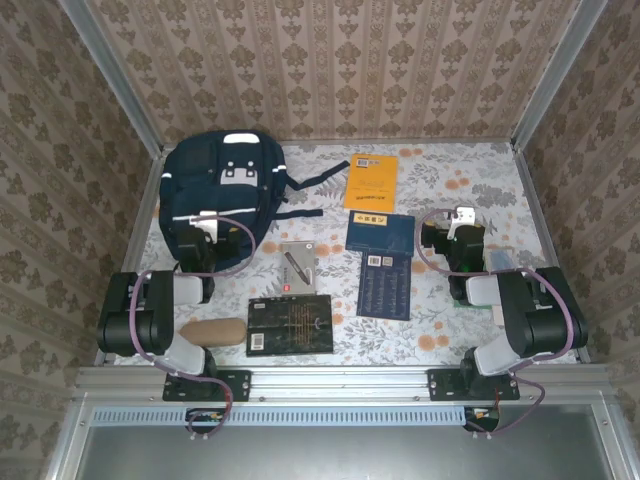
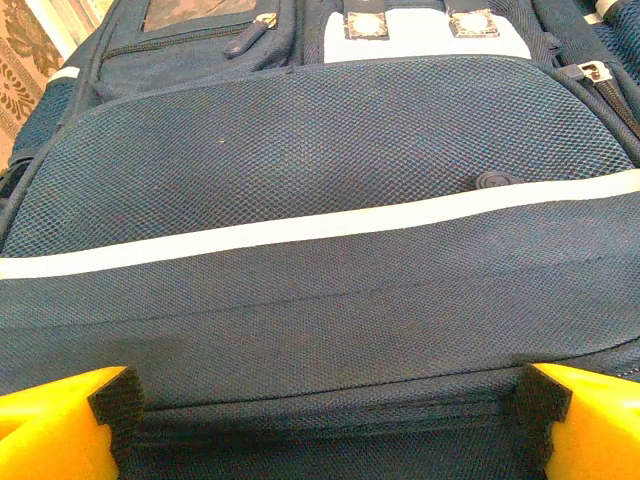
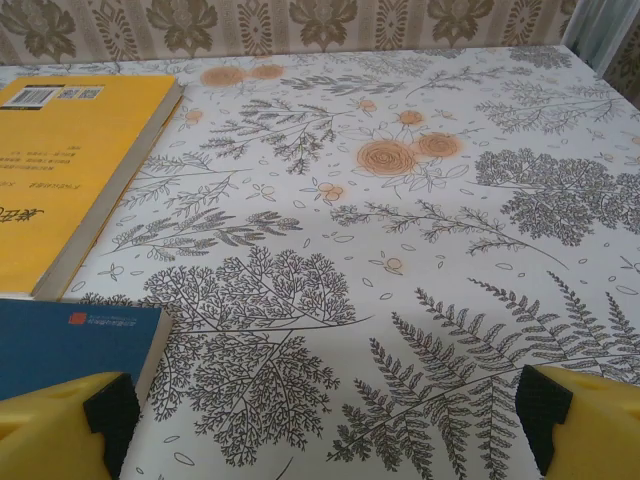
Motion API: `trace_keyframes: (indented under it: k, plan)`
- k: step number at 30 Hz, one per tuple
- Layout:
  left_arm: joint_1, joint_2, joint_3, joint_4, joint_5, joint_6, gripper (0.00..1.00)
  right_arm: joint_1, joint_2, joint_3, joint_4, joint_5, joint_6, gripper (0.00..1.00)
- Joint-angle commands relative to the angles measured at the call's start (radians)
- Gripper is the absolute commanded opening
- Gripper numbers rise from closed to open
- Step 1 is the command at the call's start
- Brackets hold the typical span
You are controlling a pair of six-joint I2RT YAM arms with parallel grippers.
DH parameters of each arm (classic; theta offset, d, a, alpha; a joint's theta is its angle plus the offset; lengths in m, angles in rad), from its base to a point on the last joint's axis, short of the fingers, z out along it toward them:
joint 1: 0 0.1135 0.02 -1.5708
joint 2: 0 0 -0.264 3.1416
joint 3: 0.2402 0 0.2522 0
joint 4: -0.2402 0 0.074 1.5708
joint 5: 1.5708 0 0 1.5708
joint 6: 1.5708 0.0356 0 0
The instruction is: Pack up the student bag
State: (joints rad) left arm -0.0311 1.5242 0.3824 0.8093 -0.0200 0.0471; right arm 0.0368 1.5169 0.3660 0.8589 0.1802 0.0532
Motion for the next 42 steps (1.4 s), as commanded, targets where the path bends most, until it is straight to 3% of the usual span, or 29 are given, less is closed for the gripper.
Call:
trace_keyframes:
  k: [1, 30, 35, 39, 42]
  plan:
    - [0.007, 0.008, 0.024, 0.037, 0.019, 0.017, 1.0, -0.006, 0.011, 0.024, 0.029, 0.019, 0.01, 1.0]
    - [0.023, 0.003, 0.033, 0.017, 0.039, 0.005, 1.0, -0.006, 0.011, 0.024, 0.027, 0.019, 0.011, 1.0]
    - [0.012, -0.109, 0.16, -0.292, -0.045, -0.018, 1.0, -0.006, -0.02, 0.022, 0.006, 0.039, 0.021, 1.0]
    - [0.009, -0.232, 0.282, -0.596, -0.11, -0.126, 1.0, -0.006, -0.156, 0.041, -0.134, 0.1, 0.041, 1.0]
    - [0.01, -0.29, 0.367, -0.776, -0.131, -0.252, 1.0, -0.008, -0.278, 0.112, -0.351, 0.145, 0.084, 1.0]
